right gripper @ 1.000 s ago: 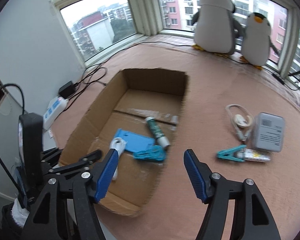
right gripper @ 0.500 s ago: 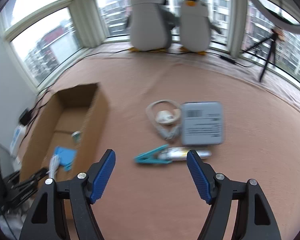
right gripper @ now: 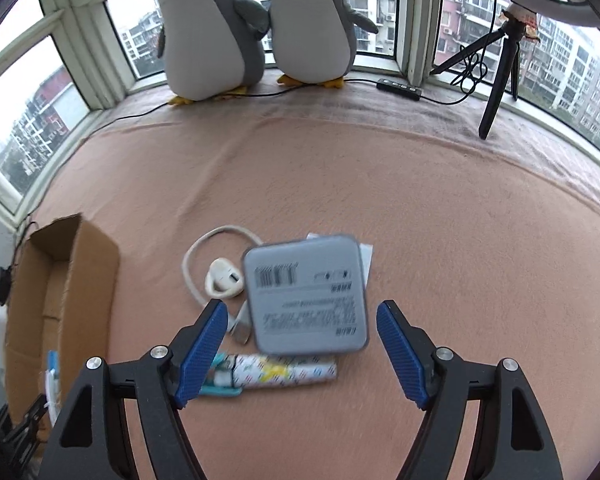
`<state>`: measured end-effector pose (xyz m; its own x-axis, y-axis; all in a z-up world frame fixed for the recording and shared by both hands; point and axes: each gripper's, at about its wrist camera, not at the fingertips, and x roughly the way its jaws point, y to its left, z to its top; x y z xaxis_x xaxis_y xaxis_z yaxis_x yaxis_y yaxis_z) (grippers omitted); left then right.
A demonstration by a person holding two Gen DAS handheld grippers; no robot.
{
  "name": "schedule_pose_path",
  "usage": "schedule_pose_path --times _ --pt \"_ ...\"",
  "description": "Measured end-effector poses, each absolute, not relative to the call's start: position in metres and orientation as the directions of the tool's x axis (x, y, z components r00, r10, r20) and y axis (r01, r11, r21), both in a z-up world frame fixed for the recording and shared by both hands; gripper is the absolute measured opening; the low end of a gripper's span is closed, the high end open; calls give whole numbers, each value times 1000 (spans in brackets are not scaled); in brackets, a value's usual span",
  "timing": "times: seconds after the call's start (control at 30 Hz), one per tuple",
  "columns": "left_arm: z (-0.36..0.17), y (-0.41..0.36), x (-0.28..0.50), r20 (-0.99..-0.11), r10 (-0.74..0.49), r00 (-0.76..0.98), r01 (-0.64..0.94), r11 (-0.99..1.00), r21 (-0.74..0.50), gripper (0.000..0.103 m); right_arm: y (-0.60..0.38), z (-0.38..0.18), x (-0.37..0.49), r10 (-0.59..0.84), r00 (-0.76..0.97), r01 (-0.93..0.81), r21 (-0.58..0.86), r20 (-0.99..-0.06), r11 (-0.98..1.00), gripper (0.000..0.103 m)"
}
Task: Organize rigid objects
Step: 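Move the right gripper to the grey power bank and close on it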
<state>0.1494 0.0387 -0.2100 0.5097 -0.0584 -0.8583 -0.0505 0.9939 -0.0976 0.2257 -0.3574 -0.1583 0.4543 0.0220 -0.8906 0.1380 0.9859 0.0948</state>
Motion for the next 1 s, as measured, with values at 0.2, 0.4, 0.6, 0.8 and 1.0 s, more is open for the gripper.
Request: schedule_pose_path --times 0.2,0.4,0.6,0.8,1.0 --pt "-210 38 149 -859 -65 509 -47 994 -103 40 -355 -162 240 -23 446 137 43 -895 990 73" --pt "-210 39 149 -858 -69 509 -44 993 -107 40 -351 -169 247 -47 429 129 10 -902 992 73" --pt "-210 41 149 -858 -73 508 -43 993 -110 40 -347 -176 251 -64 414 119 -16 -908 993 73" --pt "-211 42 149 -858 -73 508 -42 993 -109 41 -345 -178 251 -78 415 113 -34 -906 993 73" --pt "-211 42 149 -858 -73 508 -42 993 -109 41 -342 -179 251 -87 403 96 -52 -911 994 68"
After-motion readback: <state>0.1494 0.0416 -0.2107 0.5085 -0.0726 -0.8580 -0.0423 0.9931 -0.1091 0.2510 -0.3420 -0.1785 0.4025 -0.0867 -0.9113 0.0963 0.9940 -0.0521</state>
